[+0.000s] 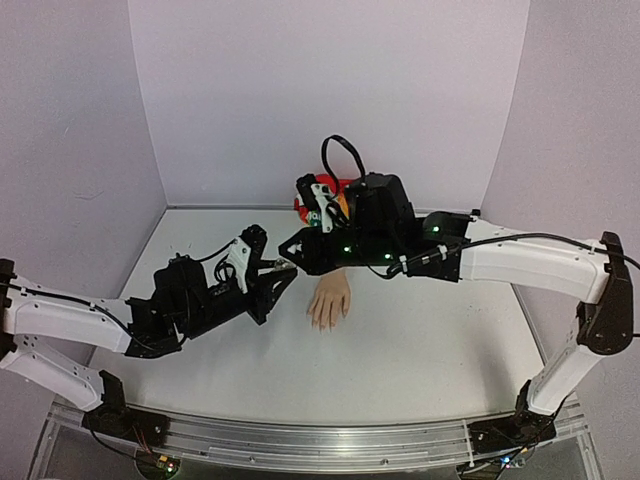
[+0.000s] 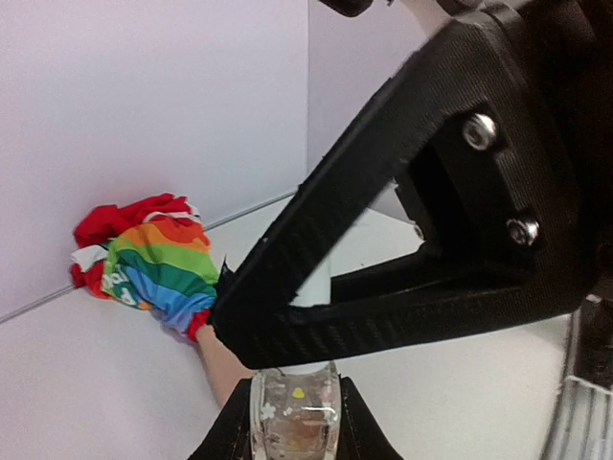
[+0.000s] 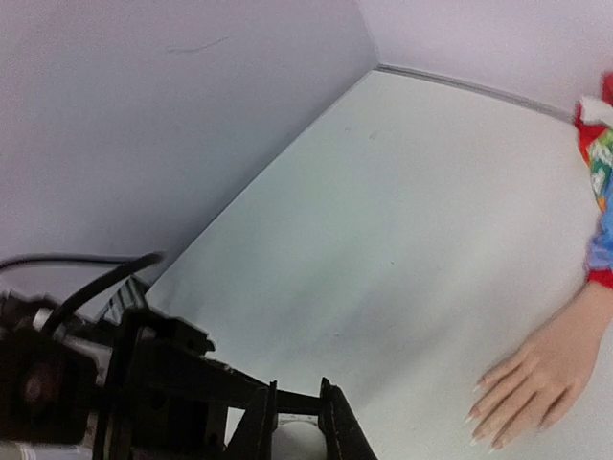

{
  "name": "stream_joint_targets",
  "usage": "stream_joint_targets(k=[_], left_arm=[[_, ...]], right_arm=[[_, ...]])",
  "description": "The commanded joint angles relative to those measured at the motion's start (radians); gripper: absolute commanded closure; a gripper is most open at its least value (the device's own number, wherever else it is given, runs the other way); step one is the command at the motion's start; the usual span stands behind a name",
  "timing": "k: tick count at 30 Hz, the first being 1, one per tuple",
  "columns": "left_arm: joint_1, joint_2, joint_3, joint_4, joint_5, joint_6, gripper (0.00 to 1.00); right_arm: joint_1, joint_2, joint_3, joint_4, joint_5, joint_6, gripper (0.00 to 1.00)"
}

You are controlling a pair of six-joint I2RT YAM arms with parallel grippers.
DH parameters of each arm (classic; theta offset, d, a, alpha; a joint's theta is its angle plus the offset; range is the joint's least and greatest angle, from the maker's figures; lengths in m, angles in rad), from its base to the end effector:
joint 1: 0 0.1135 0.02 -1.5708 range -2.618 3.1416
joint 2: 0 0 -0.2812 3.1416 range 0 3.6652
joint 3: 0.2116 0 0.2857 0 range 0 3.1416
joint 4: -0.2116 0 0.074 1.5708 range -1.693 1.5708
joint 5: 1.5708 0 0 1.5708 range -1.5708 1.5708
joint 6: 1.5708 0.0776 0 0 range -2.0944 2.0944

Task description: Paint the nails

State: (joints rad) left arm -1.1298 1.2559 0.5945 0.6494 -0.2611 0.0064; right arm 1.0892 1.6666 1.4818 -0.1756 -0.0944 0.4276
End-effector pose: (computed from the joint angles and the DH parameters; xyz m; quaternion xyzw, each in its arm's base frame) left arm 0.1629 -0.2982 0.2549 0.3023 0.6437 -0.2928 0.6391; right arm 0.2131 0.4235 0.3477 -0.2922 0.7682 0.4190 0.3859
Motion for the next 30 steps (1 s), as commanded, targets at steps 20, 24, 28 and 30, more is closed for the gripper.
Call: stream_joint_targets(k=[20,24,28,30], left_arm=[[0.218,-0.175,-0.038,0.019,0.579,-0.199,1.0],[0.18,-0.148,-0.077,0.093,0.323,-0.092,1.0],[0.121,-0.082,-0.055,0.152,0.167,-0.007,1.0],[0.087,-0.044,-0.041,0.177,0.078,0.032,1.0]], right_arm=[[0.0,-0.185,-0.111,0.031,-0.235,-0.218,0.25],[0.001,-0.207,-0.138,0.043,-0.043,-0.06,0.16],[0.002,-0.164,-0.113,0.034,0.085,0.09,0.25],[0.002,-0.139,-0.088,0.032,0.079,0.121,0.52]])
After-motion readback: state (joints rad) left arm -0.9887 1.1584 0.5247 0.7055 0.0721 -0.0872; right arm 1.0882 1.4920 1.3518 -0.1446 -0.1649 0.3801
